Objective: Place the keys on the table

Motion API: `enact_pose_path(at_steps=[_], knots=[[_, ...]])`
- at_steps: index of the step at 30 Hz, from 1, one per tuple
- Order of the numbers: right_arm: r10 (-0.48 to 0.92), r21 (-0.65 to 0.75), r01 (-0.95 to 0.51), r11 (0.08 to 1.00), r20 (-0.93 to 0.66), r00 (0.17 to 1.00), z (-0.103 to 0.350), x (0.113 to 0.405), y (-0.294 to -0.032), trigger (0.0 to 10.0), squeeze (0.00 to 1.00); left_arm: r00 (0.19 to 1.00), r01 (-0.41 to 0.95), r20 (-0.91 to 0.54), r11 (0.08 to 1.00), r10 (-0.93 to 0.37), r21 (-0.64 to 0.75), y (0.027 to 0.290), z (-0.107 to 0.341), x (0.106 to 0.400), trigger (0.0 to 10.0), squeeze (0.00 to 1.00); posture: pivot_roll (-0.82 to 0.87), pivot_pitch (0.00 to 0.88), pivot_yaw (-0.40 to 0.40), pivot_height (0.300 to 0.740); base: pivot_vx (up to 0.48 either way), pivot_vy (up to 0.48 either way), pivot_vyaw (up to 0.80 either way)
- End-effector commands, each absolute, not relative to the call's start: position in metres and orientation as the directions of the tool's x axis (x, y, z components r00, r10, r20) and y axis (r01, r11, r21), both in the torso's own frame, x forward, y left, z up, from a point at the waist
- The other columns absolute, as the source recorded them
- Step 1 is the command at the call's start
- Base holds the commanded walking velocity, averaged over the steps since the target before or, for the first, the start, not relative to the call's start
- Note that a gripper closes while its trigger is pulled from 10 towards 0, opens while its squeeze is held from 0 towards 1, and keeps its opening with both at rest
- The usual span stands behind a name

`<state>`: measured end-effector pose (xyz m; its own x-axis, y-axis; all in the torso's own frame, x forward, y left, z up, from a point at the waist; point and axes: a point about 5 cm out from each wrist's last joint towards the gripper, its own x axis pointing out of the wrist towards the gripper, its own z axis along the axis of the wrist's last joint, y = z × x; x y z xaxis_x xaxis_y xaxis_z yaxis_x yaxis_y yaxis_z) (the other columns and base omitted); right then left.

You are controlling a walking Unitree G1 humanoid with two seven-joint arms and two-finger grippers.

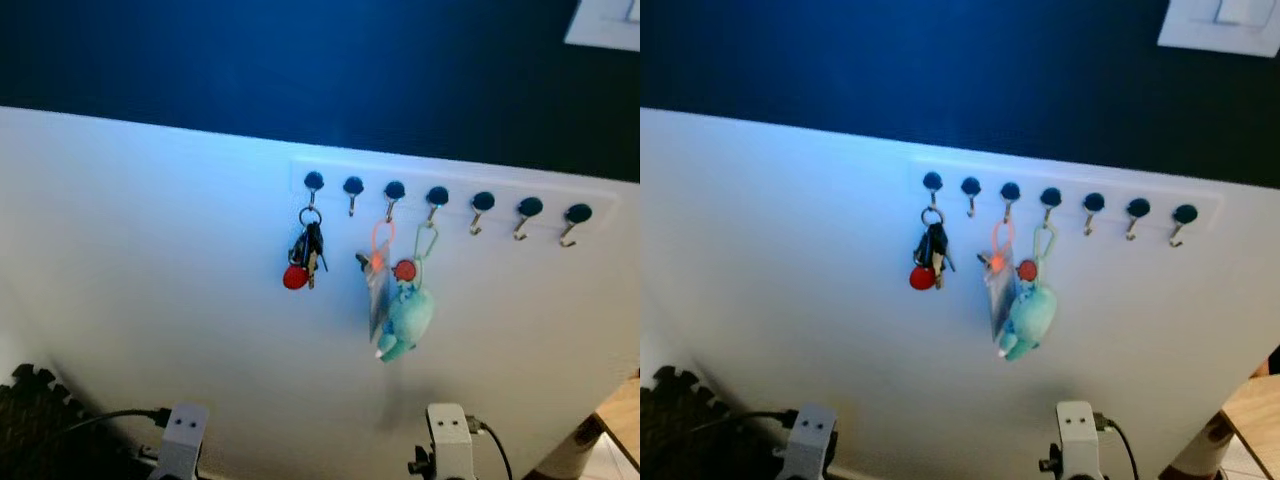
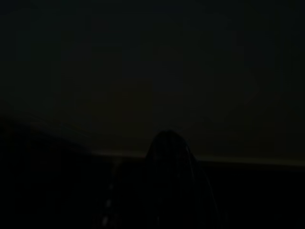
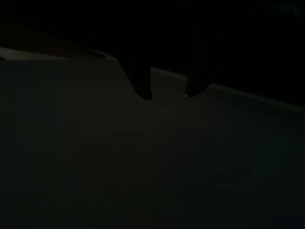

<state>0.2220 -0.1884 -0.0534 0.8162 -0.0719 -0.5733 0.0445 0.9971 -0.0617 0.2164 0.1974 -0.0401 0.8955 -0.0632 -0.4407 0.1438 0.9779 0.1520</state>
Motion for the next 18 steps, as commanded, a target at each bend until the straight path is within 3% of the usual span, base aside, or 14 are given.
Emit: enact_pose_path(at_steps=[1, 18], knots=[[-0.08, -0.055, 0.059, 0.997, -0.591, 0.803, -0.0569, 0.2163, -0.1903, 10.0, 0.0, 0.891, 0.147, -0.449, 0.979, -0.07, 0.139, 0.1973, -0.0405, 0.2167, 10.0, 0.0, 0.11, 0.012, -0.054, 0.74, 0.0, 0.0, 0.0], [-0.077, -0.046, 0.061, 0.997, -0.59, 0.804, -0.0568, 0.2167, -0.19, 10.0, 0.0, 0.887, 0.147, -0.456, 0.981, -0.074, 0.127, 0.1965, -0.0416, 0.2152, 10.0, 0.0, 0.11, 0.017, -0.058, 0.74, -0.028, 0.0, 0.0]])
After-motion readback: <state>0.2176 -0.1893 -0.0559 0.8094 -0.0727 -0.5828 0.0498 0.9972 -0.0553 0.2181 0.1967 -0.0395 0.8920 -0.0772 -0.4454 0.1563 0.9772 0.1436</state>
